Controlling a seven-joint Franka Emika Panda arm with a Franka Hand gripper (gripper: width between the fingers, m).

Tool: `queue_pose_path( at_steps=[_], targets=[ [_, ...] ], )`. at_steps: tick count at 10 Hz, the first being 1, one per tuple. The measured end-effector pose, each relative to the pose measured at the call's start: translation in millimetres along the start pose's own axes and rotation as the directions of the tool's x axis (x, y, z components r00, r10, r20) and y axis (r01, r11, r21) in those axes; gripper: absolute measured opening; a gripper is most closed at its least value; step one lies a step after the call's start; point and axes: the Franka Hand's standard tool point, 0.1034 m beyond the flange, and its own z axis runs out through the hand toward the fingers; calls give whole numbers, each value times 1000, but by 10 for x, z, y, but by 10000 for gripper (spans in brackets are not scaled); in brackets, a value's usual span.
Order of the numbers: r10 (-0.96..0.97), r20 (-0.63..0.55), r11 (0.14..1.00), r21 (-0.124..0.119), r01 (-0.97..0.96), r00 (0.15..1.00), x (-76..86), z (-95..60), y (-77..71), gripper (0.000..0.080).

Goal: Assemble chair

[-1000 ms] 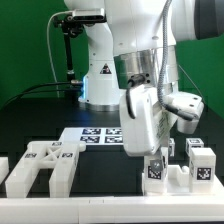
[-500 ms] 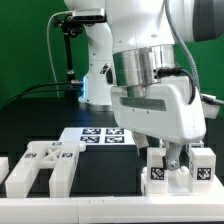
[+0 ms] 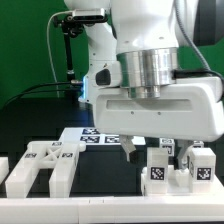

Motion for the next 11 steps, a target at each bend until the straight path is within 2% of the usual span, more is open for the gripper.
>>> queue_pose_path(
  at_steps=[2, 3, 4, 5, 6, 7, 8, 9, 10, 11],
  targets=[
    [14, 2, 1000, 1, -14, 1000, -6, 9, -11, 635],
    [13, 2, 1000, 1, -13, 1000, -5, 10, -10, 505],
    [29, 3, 1000, 1, -29, 1000, -7, 10, -11, 505],
    [106, 3, 994, 1, -106, 994, -7, 12, -8, 323],
    [182, 3, 983, 0, -182, 983, -9, 15, -8, 289],
    [265, 5, 964, -1, -265, 964, -7, 14, -6, 289],
    [413, 11, 911, -6, -413, 911, 5, -1, -7, 289],
    [577, 15, 817, -10, -577, 816, -5, -1, -7, 289],
    [727, 30, 687, -36, -726, 686, -42, -4, -27, 289],
    [843, 41, 538, -36, -842, 537, -19, -21, -66, 289]
  ],
)
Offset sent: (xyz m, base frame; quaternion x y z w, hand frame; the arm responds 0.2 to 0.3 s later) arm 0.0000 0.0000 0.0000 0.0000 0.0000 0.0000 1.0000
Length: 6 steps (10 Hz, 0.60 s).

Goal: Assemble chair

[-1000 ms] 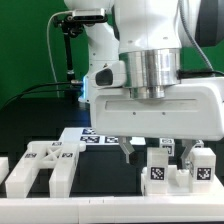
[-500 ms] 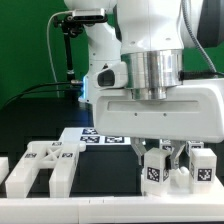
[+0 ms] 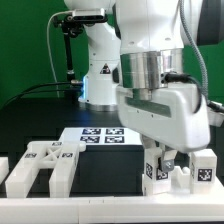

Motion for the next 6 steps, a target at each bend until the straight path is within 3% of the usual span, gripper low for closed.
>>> queue_pose_path(
  at_steps=[2, 5, 6],
  targets=[
    [275, 35, 961, 15, -275, 961, -11, 0, -20, 289],
    [248, 29, 968, 17, -249, 968, -20, -1, -21, 289],
    [196, 28, 980, 19, -197, 980, -8, 0, -21, 468]
  ],
)
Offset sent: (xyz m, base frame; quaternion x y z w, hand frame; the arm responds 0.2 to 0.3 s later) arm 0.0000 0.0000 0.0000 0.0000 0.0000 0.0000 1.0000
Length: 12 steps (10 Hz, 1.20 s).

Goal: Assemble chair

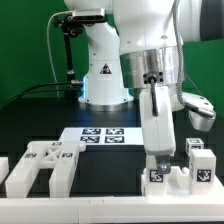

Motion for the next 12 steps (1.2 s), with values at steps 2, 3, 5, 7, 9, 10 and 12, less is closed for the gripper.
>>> queue_pose_path(
  at_steps=[2, 3, 5, 7, 9, 10, 12],
  targets=[
    [-379, -5, 925, 6, 379, 925, 73, 10, -6, 585],
    [-508, -2, 861, 0, 508, 861, 66, 25, 24, 638],
    [-586, -29, 810, 11, 587, 810, 84, 34, 59, 646],
    [-716, -39, 698, -4, 716, 697, 97, 33, 52, 649],
    [-930, -58, 367, -69, 928, 364, 57, 19, 13, 649],
    [-921, -59, 388, -68, 919, 384, 73, 21, 14, 649],
    [-911, -61, 411, -67, 909, 408, 72, 24, 16, 397]
  ],
)
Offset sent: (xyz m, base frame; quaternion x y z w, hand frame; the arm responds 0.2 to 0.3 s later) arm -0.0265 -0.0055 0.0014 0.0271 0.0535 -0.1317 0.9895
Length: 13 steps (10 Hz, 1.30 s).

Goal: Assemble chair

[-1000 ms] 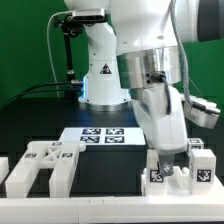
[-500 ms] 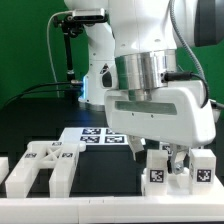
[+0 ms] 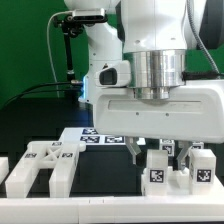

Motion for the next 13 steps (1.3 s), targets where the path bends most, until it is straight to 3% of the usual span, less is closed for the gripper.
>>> queue_pose_path(
  at_steps=[1, 2, 4, 5, 7, 10, 13],
  targets=[
    [8, 0, 1000, 0, -8, 1000, 3, 1, 4, 397],
    [114, 0, 993, 1, -114, 993, 7, 0, 9, 288],
    [274, 0, 962, 1, -274, 962, 11, -2, 12, 288],
    [447, 4, 895, -5, -447, 895, 12, -6, 17, 288],
    [735, 23, 678, -31, -734, 678, 3, 0, 2, 288],
    [933, 43, 360, -50, -932, 358, -1, 7, 23, 288],
    [940, 40, 341, -58, -938, 339, -9, 9, 40, 294]
  ],
)
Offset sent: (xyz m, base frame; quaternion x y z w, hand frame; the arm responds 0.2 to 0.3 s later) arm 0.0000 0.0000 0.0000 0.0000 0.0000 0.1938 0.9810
